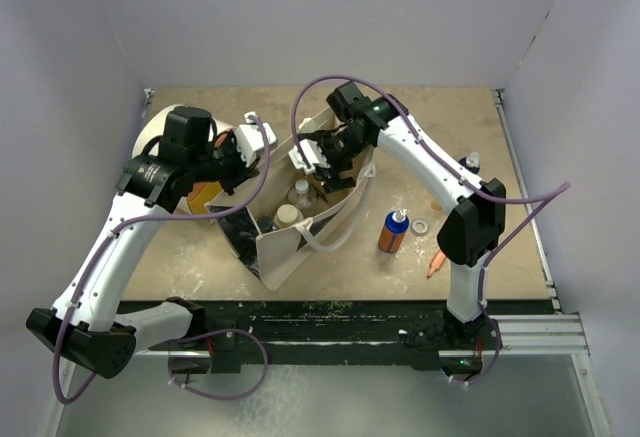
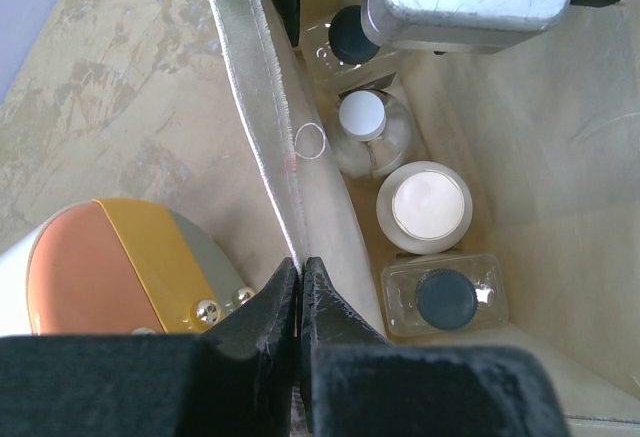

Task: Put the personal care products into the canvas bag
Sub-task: Place the care product in the canvas bag.

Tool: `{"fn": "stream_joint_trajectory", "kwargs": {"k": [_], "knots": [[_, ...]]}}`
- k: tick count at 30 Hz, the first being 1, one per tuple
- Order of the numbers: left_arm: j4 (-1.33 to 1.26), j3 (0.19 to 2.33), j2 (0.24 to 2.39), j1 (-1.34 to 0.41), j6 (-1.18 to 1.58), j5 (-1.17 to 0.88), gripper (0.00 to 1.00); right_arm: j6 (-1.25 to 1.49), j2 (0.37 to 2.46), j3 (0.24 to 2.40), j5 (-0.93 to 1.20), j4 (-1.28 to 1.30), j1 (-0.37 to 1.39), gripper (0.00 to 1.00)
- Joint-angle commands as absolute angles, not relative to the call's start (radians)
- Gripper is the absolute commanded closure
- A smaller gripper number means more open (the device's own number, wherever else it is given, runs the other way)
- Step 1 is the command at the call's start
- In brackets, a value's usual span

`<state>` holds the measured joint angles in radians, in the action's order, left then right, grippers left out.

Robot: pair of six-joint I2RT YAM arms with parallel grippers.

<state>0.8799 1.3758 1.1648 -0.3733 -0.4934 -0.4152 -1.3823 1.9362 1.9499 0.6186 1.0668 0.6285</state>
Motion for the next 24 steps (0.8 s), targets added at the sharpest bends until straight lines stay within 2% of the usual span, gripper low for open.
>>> {"fn": "stream_joint_trajectory", "kwargs": {"k": [1, 24], "knots": [[0.875, 1.36, 1.143, -0.368, -0.498, -0.435, 0.96, -1.354, 1.883, 2.007, 0.655, 1.083, 0.633, 0.04], [0.865, 1.355, 1.137, -0.359, -0.473, -0.471, 0.98, -1.318, 1.814, 2.051, 0.782, 1.147, 0.633, 0.04]]}}
